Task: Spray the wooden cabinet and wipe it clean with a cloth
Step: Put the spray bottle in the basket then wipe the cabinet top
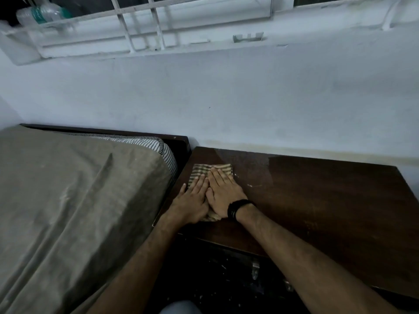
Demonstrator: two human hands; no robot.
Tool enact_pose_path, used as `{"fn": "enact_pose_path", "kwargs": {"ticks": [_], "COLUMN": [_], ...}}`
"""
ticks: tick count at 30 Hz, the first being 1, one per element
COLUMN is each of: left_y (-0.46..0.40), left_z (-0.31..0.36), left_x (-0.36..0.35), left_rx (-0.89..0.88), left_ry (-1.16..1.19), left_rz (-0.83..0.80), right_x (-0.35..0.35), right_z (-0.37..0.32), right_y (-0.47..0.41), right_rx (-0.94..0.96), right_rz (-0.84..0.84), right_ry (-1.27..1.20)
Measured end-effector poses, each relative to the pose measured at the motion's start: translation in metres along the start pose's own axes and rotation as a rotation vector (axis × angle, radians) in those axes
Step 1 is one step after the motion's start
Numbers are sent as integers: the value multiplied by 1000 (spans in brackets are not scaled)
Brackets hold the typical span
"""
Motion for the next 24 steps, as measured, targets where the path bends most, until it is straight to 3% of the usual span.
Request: {"fn": "enact_pose_path", "kwargs": {"ticks": [11, 24], "left_y": [8, -91], "left_z": [18, -5], "left_x": [-3, 22], "left_rx": [-5, 53], "left_ry": [3, 42], "left_rz": [2, 8], "right_x": [-1, 10], "right_z": [11, 57], "right_y": [15, -83], "right_rx": [20, 9], "right_rz": [30, -5], "right_ry": [-19, -15]}}
Point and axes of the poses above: each hand's wrist, its own y-axis away from the middle knuckle, its own x-axis out of the back of the hand, z = x × y, the point moved 8 cm from there along -y, towards the middle knuckle, and after that the axes turned 1 degree about z, right-handed, at the moved point
